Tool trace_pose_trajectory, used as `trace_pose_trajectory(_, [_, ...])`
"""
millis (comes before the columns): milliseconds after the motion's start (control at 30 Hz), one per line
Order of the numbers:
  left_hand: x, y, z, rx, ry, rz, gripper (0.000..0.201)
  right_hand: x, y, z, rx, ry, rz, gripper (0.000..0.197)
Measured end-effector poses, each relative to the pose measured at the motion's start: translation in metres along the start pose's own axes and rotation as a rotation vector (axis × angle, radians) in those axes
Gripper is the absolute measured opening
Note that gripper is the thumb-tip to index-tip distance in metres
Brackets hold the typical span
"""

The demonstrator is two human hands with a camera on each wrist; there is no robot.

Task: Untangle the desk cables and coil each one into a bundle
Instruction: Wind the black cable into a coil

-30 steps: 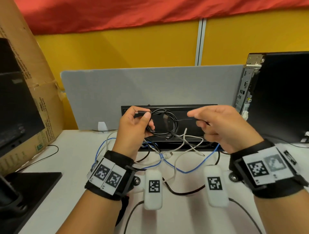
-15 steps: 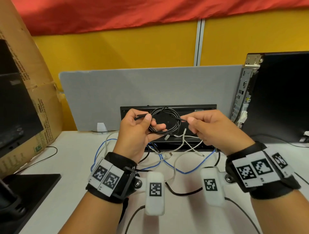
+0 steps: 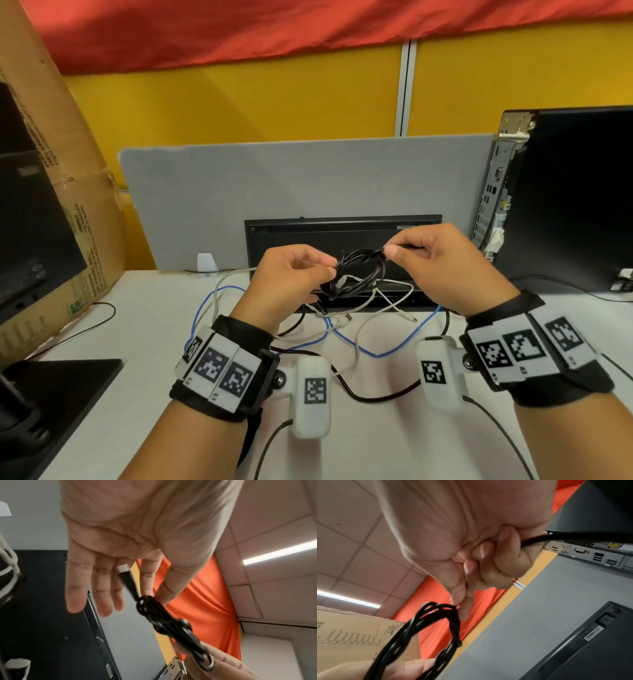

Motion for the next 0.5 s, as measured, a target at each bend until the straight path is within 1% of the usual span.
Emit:
trace_pose_trajectory(67, [-0.001, 0.000, 0.000, -0.011, 0.016, 0.011, 0.010, 0.002, -0.001, -0.003, -0.006, 0.003, -0.025, 0.015])
trace_pose_trajectory(100, [-0.001, 0.000, 0.001, -0.001, 0.008, 0.009, 0.011, 0.004, -0.001, -0.003, 0.000, 0.007, -0.036, 0.015])
trace_pose_trajectory(167, [-0.003, -0.001, 0.008, 0.067, -0.007, 0.006, 0.017, 0.006, -0.002, -0.002, 0.022, 0.019, -0.063, 0.015])
trace_pose_trajectory(267, [-0.007, -0.005, 0.021, 0.190, 0.026, 0.030, 0.012, 0.010, -0.002, 0.003, 0.061, 0.025, -0.111, 0.015])
trace_pose_trajectory(300, [-0.008, -0.006, 0.024, 0.214, 0.032, 0.034, 0.015, 0.011, -0.002, 0.004, 0.064, 0.020, -0.126, 0.015])
trace_pose_trajectory(433, [-0.008, -0.007, 0.025, 0.240, -0.004, 0.020, 0.029, 0.014, -0.003, 0.002, 0.024, 0.003, -0.166, 0.016])
trace_pose_trajectory(500, [-0.009, -0.007, 0.025, 0.265, -0.029, 0.029, 0.024, 0.014, -0.003, 0.000, 0.008, -0.009, -0.176, 0.015])
Point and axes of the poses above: each hand's wrist, its own y-axis towards the middle knuckle, its own z-axis out of the palm, x = y × z, the point moved 7 cm from there along y, towards the middle knuckle, and after that the axes turned 6 degrees about x, right-handed, at the moved point
